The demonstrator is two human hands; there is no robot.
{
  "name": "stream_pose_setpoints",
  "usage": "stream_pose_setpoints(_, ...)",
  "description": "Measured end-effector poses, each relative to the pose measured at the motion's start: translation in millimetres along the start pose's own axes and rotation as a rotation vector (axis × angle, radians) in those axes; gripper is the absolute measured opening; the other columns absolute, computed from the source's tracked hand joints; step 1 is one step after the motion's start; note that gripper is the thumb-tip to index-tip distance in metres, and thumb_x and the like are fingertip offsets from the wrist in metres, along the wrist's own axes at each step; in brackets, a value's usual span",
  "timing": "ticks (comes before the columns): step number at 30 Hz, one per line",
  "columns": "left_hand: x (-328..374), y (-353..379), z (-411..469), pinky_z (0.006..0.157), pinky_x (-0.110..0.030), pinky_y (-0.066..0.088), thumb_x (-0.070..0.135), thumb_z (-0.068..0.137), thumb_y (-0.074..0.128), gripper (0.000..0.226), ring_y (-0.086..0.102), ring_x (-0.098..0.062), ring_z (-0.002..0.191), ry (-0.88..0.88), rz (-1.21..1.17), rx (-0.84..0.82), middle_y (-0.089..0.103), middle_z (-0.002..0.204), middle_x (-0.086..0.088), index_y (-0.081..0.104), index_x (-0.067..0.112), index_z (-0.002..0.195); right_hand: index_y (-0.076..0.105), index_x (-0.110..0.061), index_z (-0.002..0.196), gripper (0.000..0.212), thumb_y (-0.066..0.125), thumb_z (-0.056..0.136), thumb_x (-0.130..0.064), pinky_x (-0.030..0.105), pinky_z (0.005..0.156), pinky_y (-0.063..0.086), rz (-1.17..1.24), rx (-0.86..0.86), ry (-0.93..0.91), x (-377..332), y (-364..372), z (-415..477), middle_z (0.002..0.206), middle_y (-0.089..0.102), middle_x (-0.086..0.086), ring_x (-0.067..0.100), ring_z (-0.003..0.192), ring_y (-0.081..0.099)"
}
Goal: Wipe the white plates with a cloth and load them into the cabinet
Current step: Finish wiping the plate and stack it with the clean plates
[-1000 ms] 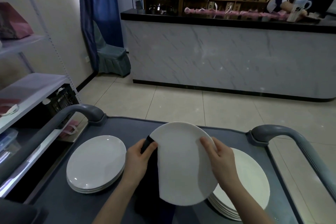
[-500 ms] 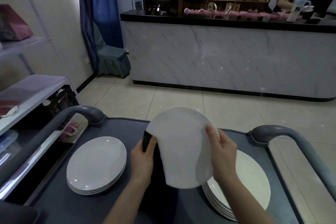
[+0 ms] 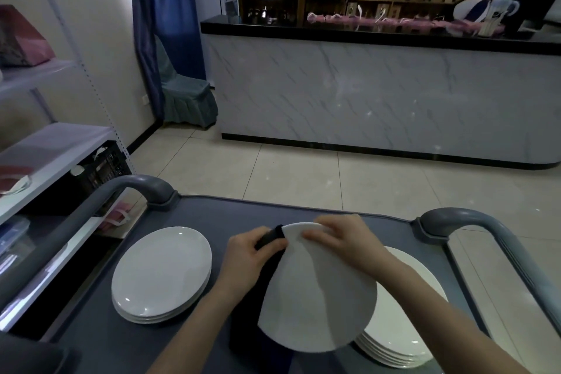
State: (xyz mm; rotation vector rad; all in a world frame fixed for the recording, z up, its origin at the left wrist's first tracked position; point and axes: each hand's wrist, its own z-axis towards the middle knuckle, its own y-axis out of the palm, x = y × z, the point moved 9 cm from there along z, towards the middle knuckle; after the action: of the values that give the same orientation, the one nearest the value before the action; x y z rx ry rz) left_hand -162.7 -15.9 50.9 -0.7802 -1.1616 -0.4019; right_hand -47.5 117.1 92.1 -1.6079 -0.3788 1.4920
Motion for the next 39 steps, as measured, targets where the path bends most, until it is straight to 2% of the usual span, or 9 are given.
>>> stream_pose_setpoints(4,-25,-16,-8,0.055,-0.025,0.038,0.029,0.089,0.070,0.025,0.045,-0.010,0.057,-0.145,-0.156,0.194,0.055,0.058,0.001,0.062,0.015,0.069,0.063,-0.034,0.064,0.028,0.065,0.092,-0.038,0.012,0.054,0.035,0.294,0.292,0.118,18,-17,-19,0.058,0.055,-0.016,-0.003,0.055,0.046)
stream_pose_setpoints(8,-58,-15,-33,0.058,-0.033,0.039,0.039,0.089,0.068,0.036,0.044,-0.010,0.057,-0.364,-0.350,0.422,0.056,0.059,0.001,0.058,0.016,0.063,0.068,-0.021,0.074,0.025,0.063,0.093,-0.037,0.017,0.054,0.039,0.555,0.559,0.352,42,-15,-43,0.063,0.060,-0.008,0.002,0.056,0.049)
stream_pose_setpoints(11,-47,-19,-21,0.053,-0.027,0.034,0.035,0.089,0.068,0.038,0.037,-0.005,0.052,-0.272,-0.244,0.318,0.047,0.052,0.011,0.053,0.022,0.056,0.070,-0.020,0.080,0.023,0.062,0.093,-0.036,0.027,0.061,0.044,0.502,0.515,0.350,43,-16,-48,0.073,0.066,0.000,0.005,0.062,0.055)
stream_pose_setpoints(14,-21,-24,-2,0.049,-0.017,0.034,0.028,0.087,0.072,0.035,0.037,-0.004,0.052,-0.130,-0.122,0.184,0.047,0.053,0.012,0.053,0.023,0.058,0.068,-0.029,0.075,0.020,0.063,0.093,-0.036,0.013,0.057,0.040,0.400,0.441,0.254,33,-31,-42,0.069,0.065,-0.011,0.000,0.061,0.054)
stream_pose_setpoints(20,22,11,13,0.055,-0.015,0.036,0.024,0.078,0.081,0.023,0.044,0.002,0.055,0.059,0.054,-0.153,0.053,0.056,0.015,0.064,0.028,0.063,0.064,-0.034,0.069,0.024,0.064,0.092,-0.037,0.015,0.056,0.037,0.158,0.104,0.060,-3,-6,-22,0.064,0.061,-0.014,-0.001,0.060,0.051)
stream_pose_setpoints(28,-36,-29,-10,0.056,-0.029,0.039,0.039,0.085,0.071,0.036,0.042,-0.007,0.052,-0.315,-0.217,0.410,0.054,0.054,0.010,0.058,0.013,0.064,0.064,-0.016,0.069,0.034,0.063,0.093,-0.038,0.012,0.047,0.036,0.684,0.694,0.392,36,-8,-60,0.058,0.052,-0.006,0.003,0.051,0.044)
stream_pose_setpoints(33,-48,-24,-22,0.056,-0.032,0.036,0.035,0.084,0.073,0.038,0.039,-0.007,0.051,-0.323,-0.246,0.384,0.051,0.052,0.008,0.054,0.013,0.059,0.069,-0.029,0.075,0.022,0.063,0.092,-0.041,0.022,0.059,0.042,0.440,0.470,0.347,43,-14,-48,0.069,0.065,-0.014,-0.001,0.061,0.055)
stream_pose_setpoints(36,-24,-22,-6,0.054,-0.025,0.038,0.029,0.081,0.076,0.029,0.042,-0.005,0.052,-0.160,-0.131,0.232,0.052,0.054,0.008,0.059,0.013,0.063,0.067,-0.045,0.083,0.005,0.069,0.087,-0.043,0.012,0.066,0.045,0.248,0.234,0.172,23,-23,-24,0.084,0.069,-0.027,-0.007,0.079,0.062)
stream_pose_setpoints(39,-2,-6,5,0.050,-0.016,0.036,0.029,0.077,0.080,0.025,0.044,-0.001,0.051,-0.051,0.001,0.086,0.055,0.053,0.009,0.063,0.022,0.061,0.056,-0.045,0.066,0.024,0.064,0.089,-0.050,0.013,0.058,0.039,0.055,0.037,0.078,7,-4,-7,0.064,0.059,-0.025,-0.005,0.061,0.053)
